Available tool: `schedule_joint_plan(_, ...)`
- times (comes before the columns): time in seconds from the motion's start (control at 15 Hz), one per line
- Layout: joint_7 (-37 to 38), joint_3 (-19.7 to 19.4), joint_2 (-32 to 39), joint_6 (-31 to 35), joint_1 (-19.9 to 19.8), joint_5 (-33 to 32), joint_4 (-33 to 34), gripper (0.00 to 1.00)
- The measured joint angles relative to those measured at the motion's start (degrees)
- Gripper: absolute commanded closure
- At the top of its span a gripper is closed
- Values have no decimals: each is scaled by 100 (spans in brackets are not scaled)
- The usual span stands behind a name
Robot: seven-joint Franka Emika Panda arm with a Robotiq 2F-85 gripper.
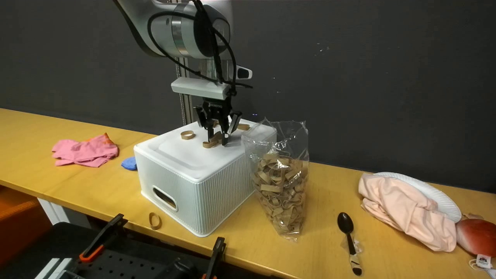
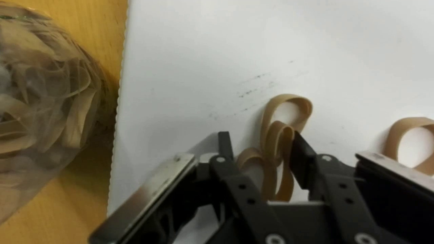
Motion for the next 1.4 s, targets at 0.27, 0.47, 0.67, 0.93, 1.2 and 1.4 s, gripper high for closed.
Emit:
schedule_joint_plan(0.27,0,0,0,0,0,0,0,100)
schedule_joint_plan(0.47,0,3,-10,0,1,0,1,99)
schedule_joint_plan(0.67,0,6,-64,0,10,-2,2,99)
schedule_joint_plan(0.93,4,4,-279,-2,14,-51,4,99)
schedule_joint_plan(1.2,87,-53,-630,-44,0,-261,-19,99)
schedule_joint_plan(1.4,128,-135,-997,-116,-60,-404,-124,99)
